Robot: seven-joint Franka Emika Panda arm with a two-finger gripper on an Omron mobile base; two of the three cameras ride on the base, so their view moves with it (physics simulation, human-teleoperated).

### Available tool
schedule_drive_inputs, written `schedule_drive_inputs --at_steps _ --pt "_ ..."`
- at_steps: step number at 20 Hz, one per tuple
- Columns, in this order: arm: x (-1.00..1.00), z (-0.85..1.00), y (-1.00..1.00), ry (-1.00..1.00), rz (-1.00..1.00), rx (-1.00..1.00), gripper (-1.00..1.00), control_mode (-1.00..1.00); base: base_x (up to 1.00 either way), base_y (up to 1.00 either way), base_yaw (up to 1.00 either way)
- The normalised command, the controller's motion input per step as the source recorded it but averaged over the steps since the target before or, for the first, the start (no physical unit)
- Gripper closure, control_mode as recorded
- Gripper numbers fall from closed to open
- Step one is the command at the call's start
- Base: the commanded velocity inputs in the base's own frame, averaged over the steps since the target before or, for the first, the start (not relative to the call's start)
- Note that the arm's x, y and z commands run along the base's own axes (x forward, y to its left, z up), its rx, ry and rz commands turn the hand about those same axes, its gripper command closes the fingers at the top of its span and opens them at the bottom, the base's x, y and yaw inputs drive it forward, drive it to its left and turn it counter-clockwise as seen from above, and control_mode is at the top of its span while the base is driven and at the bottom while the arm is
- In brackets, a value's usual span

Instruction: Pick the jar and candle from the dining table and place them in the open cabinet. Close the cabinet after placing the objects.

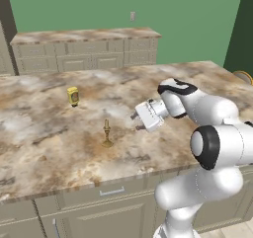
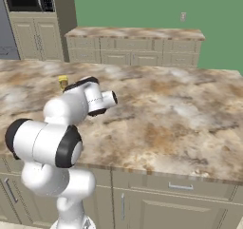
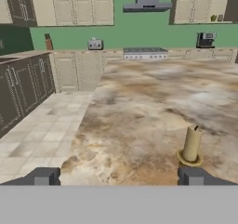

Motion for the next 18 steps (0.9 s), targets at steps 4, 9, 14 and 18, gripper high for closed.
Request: schedule_drive_inputs --at_steps 4,9,14,18 --pt "0.20 -0.11 0.17 0.00 0.02 0.00 -1.00 -1.00 0.00 0.00 0.00" --pt "0.18 -0.15 0.18 0.00 0.04 0.00 -1.00 -1.00 0.00 0.00 0.00" --pt "0.15 -0.16 0.17 0.00 0.04 0.00 -1.00 -1.00 0.00 0.00 0.00" --pt "0.16 -0.16 0.17 0.00 0.05 0.00 -1.00 -1.00 0.00 0.00 0.00"
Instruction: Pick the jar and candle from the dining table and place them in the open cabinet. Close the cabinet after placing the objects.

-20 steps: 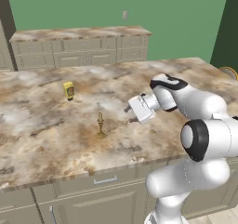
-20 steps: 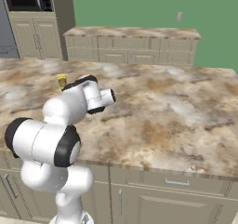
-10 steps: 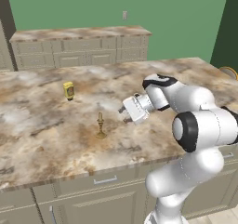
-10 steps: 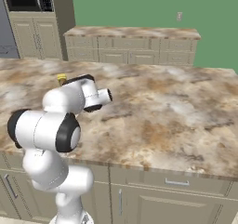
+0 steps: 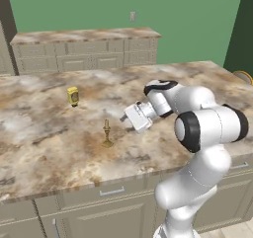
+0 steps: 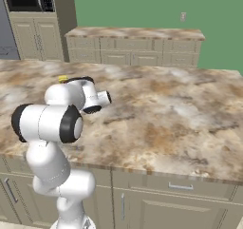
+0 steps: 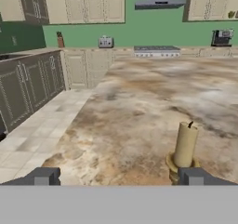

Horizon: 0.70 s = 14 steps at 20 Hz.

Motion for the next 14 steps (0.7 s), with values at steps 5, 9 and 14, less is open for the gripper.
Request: schedule_drive_inputs --at_steps 5,9,14 --pt "0.17 -0.16 0.16 0.00 0.05 0.00 -1.00 -1.00 0.00 0.00 0.00" --pt "0.23 -0.13 0.09 0.00 0.07 0.00 -1.00 -1.00 0.00 0.00 0.00" --pt "0.28 -0.10 0.03 0.00 0.06 0.00 -1.00 -1.00 0.00 0.00 0.00"
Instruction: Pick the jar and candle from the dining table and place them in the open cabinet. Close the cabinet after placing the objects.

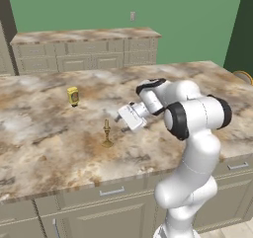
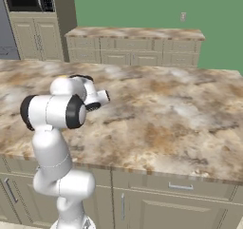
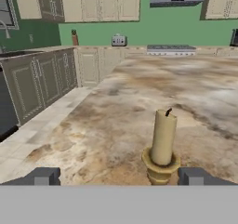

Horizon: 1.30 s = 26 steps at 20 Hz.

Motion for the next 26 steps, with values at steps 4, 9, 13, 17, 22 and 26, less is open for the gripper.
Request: schedule_drive_inputs --at_steps 4,9,13,17,22,26 --pt "0.24 -0.09 0.06 0.00 0.04 0.00 -1.00 -1.00 0.00 0.00 0.00" --pt "0.21 -0.11 0.05 0.00 0.04 0.00 -1.00 -1.00 0.00 0.00 0.00" --pt "0.21 -0.12 0.09 0.00 0.04 0.00 -1.00 -1.00 0.00 0.00 0.00" --pt "0.18 -0.13 0.11 0.00 0.03 0.00 -1.00 -1.00 0.00 0.00 0.00" --pt "0.00 -0.15 0.26 0.03 0.03 0.00 -1.00 -1.00 0.00 0.00 0.00" --pt "0.00 -0.12 0.26 0.06 0.03 0.00 -1.00 -1.00 0.00 0.00 0.00"
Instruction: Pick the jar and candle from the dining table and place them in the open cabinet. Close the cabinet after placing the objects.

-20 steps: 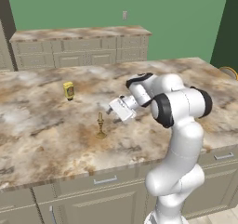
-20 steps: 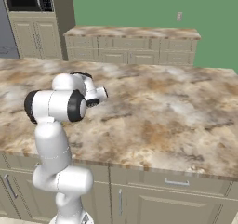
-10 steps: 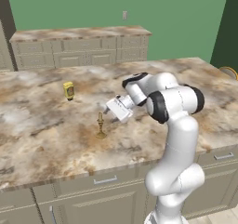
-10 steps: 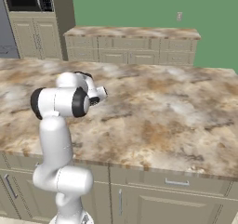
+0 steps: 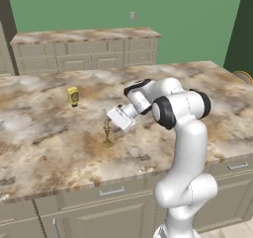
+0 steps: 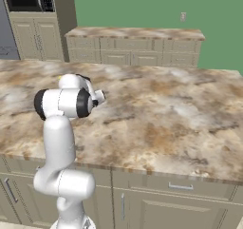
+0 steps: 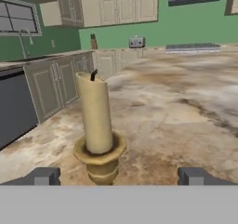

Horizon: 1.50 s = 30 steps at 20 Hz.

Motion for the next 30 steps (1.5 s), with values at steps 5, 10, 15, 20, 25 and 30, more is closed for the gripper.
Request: schedule_drive_inputs --at_steps 5,10,15,20,25,30 --pt "0.00 -0.09 0.22 0.07 0.04 0.00 -1.00 -1.00 0.00 0.00 0.00" --pt "0.00 -0.09 0.23 0.06 0.03 0.00 -1.00 -1.00 0.00 0.00 0.00" --pt "0.00 -0.15 0.24 0.03 0.02 0.00 -1.00 -1.00 0.00 0.00 0.00" --pt "0.00 -0.13 0.22 0.00 0.01 0.00 -1.00 -1.00 0.00 0.00 0.00" --pt "0.00 0.00 0.00 0.00 0.00 0.00 -1.00 -1.00 0.00 0.00 0.00" --pt "0.00 0.00 0.00 0.00 0.00 0.00 -1.00 -1.00 0.00 0.00 0.00"
